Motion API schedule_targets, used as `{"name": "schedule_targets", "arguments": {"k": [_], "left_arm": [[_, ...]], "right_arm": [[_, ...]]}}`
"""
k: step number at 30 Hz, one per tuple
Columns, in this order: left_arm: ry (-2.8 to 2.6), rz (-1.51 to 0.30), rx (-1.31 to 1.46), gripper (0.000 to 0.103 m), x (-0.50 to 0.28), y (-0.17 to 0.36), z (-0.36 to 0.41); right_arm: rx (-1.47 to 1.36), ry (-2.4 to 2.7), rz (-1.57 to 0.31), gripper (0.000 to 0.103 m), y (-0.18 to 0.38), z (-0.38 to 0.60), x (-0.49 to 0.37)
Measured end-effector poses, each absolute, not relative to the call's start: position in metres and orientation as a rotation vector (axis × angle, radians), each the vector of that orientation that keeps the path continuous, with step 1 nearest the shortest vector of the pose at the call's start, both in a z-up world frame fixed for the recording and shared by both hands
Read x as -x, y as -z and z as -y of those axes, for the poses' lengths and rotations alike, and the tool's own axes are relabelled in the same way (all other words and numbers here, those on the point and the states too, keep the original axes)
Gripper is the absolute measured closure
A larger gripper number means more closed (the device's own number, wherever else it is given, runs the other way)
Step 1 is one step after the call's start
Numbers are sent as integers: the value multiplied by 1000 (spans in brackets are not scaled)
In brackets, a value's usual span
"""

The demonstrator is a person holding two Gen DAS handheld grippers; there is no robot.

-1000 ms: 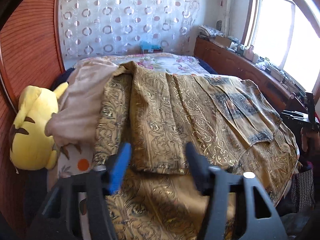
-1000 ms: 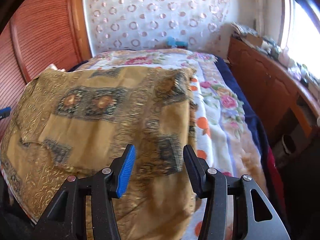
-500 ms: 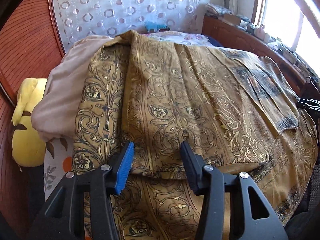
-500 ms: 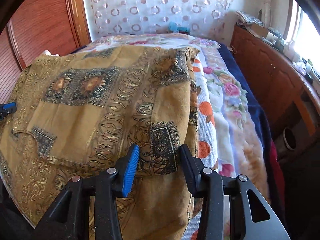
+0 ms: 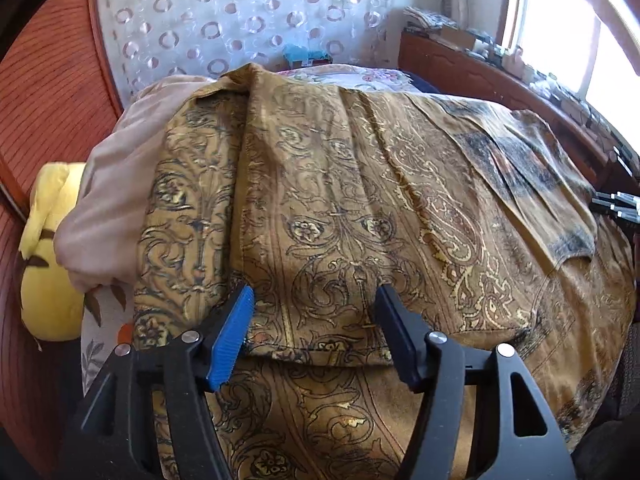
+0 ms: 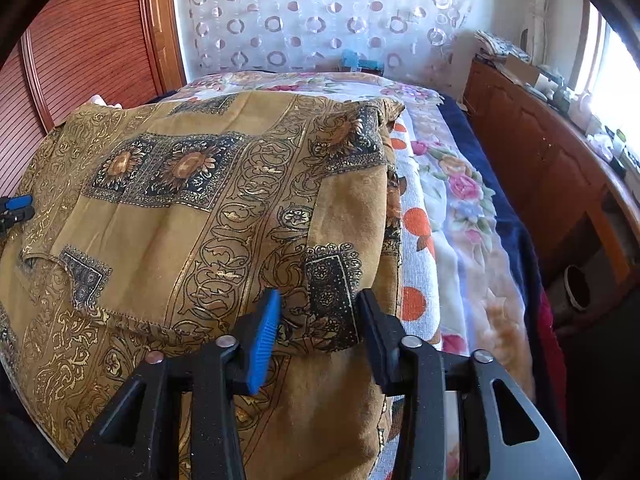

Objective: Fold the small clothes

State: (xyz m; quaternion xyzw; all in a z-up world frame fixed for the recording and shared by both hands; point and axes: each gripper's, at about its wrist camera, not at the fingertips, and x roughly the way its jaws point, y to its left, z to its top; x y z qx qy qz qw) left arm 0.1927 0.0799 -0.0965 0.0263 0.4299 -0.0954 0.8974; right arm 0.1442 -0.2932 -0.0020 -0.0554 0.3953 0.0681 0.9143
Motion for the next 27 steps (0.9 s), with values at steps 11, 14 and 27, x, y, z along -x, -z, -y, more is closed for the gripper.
{"name": "schedule_targets", "arguments": {"k": [11,14,27], "left_arm": [[141,-893,6,48,-181,102,-107],[153,-883,-6,60,-180,103,-102],[190,-824,-27,97,-172,75,-95]], "right_arm": [[88,-147,-776,63,7,299,-138],[90,-145,-756,63,9,299,-136],[162,-130,-681,99,-14,290,-126]]}}
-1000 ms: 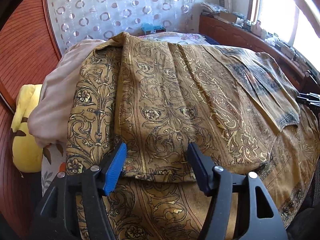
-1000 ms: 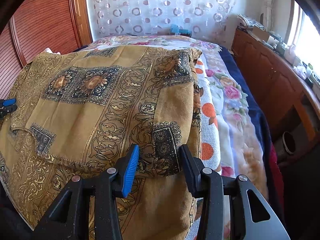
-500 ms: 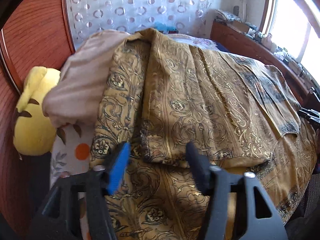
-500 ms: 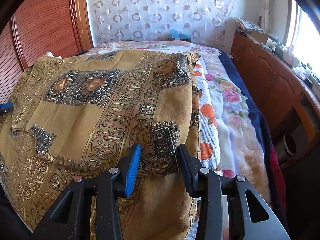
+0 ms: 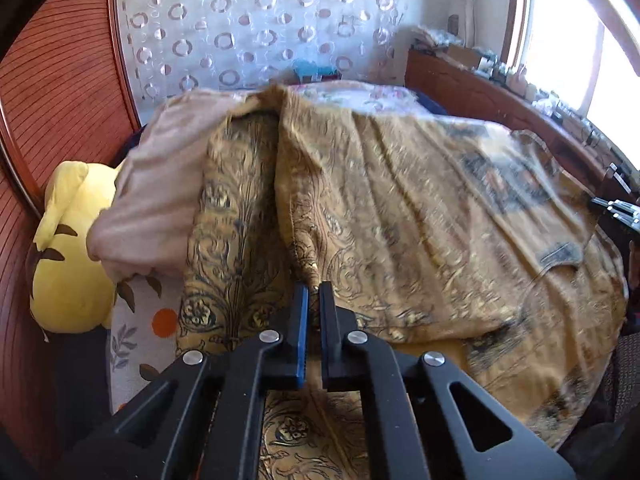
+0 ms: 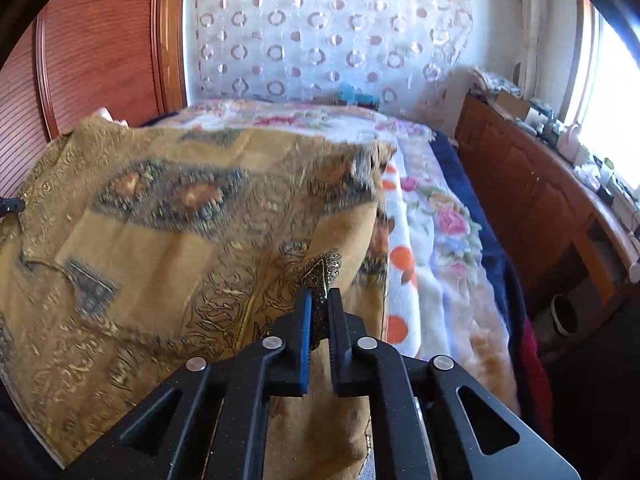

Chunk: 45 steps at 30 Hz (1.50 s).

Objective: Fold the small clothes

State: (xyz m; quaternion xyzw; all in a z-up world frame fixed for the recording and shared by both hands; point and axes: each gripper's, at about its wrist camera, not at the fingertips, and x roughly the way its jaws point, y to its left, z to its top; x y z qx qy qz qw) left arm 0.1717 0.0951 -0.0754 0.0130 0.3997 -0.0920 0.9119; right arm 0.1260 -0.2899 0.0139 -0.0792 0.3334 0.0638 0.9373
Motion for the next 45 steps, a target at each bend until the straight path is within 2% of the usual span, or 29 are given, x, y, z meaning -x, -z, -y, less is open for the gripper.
{"name": "schedule_targets", "arguments": {"k": [12,16,25,31,40,45], "left_arm": [[259,-660,12,98,-133,2,-98],[263,-627,18,98,-105,-8,-105],[234,-714,77,98,-62,39,-130],[213,-823,120,98,-69,87,-134],[221,-785,104,98,-50,71,-125],[190,-818,71,98,-53,92,-123]], "right_arm": [[119,-210,-584,100,-65,292,-95],[141,-229,-563,100,-78,293,-68],[159,-261,-628,100,-63,302,-13],[134,-257,-728,100,-33,306,-22],[153,-250,-700,100,-47,297,-21],[149,-235,-744,100,-22,299,-23]]}}
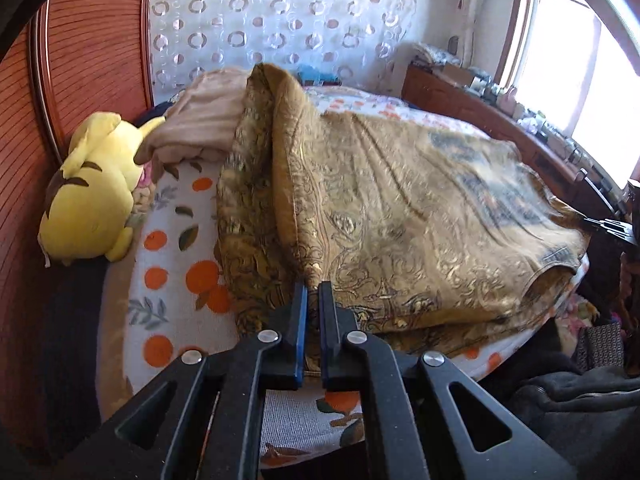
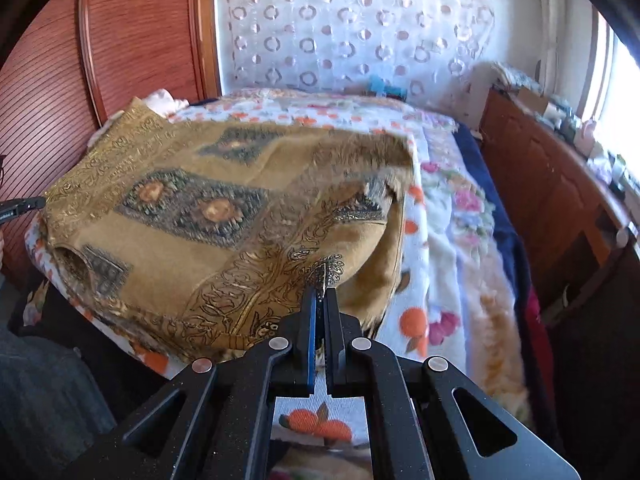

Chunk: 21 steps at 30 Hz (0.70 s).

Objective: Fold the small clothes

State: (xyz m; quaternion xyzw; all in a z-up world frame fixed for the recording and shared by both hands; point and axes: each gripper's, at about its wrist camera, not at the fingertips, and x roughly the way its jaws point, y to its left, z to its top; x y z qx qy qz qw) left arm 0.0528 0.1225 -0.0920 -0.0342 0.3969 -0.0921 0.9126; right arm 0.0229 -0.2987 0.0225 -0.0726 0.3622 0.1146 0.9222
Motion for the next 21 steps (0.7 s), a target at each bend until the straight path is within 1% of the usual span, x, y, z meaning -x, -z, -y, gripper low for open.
{"name": "schedule_targets", "arguments": {"k": [5,10,11,12,13,14,16,18,19,21], "left_arm": [[164,-813,32,97,-51,97,-116],[146,-800,-24,97,-48,92,-107],[141,-793,-39,93,-46,90,-105],[138,-788,-43,79,-45,89,-104],[137,-785,-41,70,-45,89,-103],[143,-779,-39,59,-44,88,-102],[143,-782,-44,50,-44,86,-100],[119,-772,-44,27,-43,83,-101],[114,-758,-39,24,-42,80,-102],[107,-748,-27,23,-41,77,-104]], "right_arm": [[131,-235,-768,100,-8,297,-31],[96,-231,-731,100,-22,299,-25],[92,-228,-715,100,-27,299,-21],[92,-225,-700,100,-31,298,-18],[100,-220,-679,100,-36,295,-16],[111,-214,-661,100,-39,291,-13],[130,-205,-630,100,-45,283,-8],[151,-191,-600,100,-52,274,-6],[159,-186,-588,99,-54,271,-5],[173,-176,-571,99,-57,266,-1]]}}
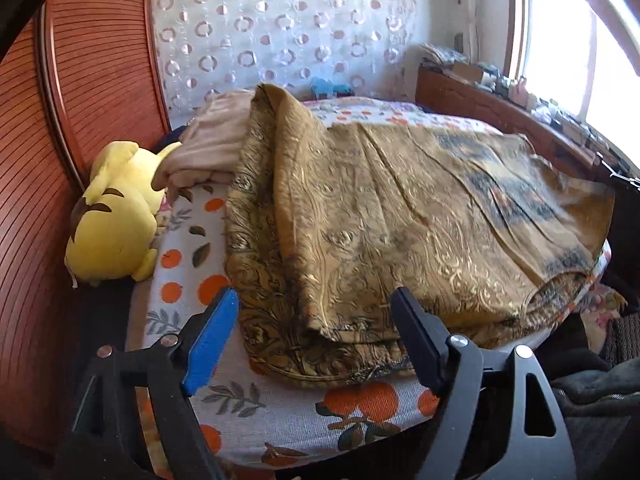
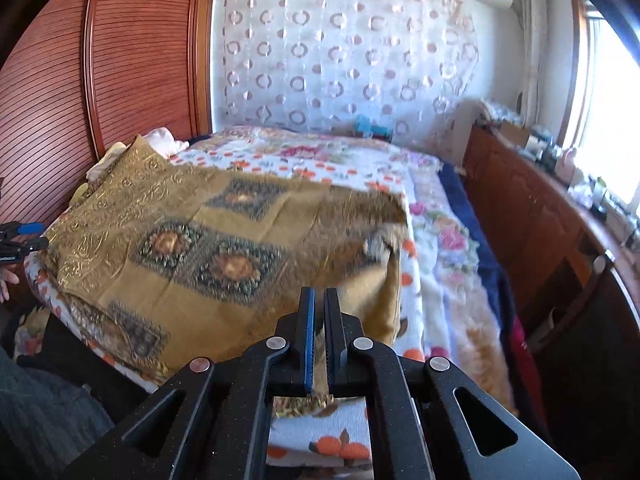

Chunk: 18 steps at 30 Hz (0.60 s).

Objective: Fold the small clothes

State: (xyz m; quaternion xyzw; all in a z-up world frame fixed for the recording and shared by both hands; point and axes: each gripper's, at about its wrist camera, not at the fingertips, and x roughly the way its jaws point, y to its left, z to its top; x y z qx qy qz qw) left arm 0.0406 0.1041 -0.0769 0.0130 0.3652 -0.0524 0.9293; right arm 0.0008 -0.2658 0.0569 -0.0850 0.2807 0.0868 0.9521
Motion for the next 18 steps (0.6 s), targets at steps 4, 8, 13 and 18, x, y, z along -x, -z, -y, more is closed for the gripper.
{"name": "schedule_targets", "arguments": {"k": [4,8,13,18], "left_arm": [[94,-750,-29,21,-40,77,-108],[100,-766,18,21,-42,83,-114],[97,-780,45,21,-47,91,-119],[81,-780,48,21,-55,93,-123]], "right_arm": [[186,-160,-546,92,-63,260,9],[183,-172,-558,68,-56,257,10],[161,-239,-586,54,-43,246,-4],[157,-317,-621,53,-21,216,-34]]}}
